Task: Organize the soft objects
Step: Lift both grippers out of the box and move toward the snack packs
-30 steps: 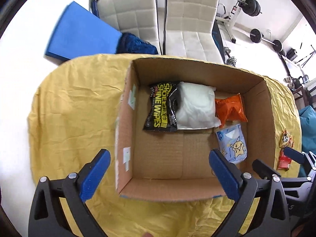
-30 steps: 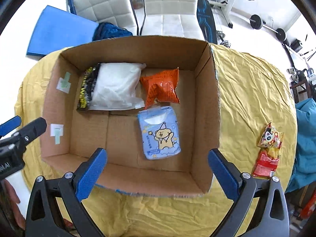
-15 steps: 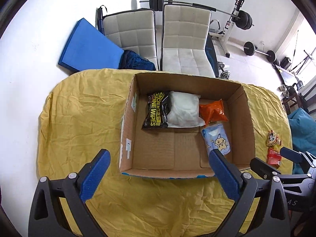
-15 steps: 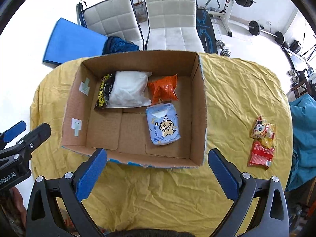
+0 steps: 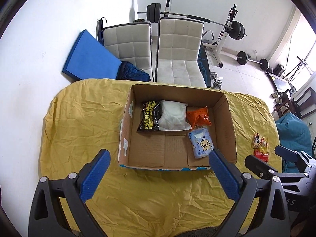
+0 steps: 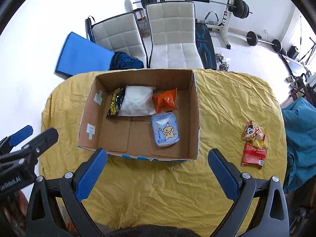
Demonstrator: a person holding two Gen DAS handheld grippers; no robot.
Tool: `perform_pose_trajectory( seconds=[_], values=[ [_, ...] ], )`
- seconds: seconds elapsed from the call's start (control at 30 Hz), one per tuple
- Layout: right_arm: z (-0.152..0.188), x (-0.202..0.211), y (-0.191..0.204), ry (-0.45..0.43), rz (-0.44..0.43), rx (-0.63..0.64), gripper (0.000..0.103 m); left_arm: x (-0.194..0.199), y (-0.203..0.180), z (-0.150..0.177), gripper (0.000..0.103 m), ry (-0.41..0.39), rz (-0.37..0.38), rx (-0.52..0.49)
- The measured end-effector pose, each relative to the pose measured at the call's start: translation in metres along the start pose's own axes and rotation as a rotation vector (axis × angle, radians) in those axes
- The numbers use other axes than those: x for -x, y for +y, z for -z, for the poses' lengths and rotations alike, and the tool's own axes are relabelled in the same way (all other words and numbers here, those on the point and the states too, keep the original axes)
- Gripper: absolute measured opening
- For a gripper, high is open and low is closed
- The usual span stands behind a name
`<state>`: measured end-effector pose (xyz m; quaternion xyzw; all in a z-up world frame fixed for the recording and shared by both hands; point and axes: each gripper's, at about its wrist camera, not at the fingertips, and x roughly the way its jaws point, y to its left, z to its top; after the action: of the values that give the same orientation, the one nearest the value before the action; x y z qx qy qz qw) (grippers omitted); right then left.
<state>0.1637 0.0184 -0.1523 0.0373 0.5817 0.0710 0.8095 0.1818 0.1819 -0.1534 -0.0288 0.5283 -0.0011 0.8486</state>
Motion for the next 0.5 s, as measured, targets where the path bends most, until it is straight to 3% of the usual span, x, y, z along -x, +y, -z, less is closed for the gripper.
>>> perform_pose_trajectory(
  seconds=[0.3, 0.5],
  values=[
    [-0.002, 0.011, -0.005, -0.009, -0.056, -0.001, 0.103, 0.006, -0.008, 0.001, 0.102, -0.001, -0.015, 0.022],
    [-0.002, 0.009, -0.041, 0.005, -0.087, -0.051, 0.103, -0.001, -0.044, -0.001, 0.102, 0.013, 0.002, -0.005]
  ],
)
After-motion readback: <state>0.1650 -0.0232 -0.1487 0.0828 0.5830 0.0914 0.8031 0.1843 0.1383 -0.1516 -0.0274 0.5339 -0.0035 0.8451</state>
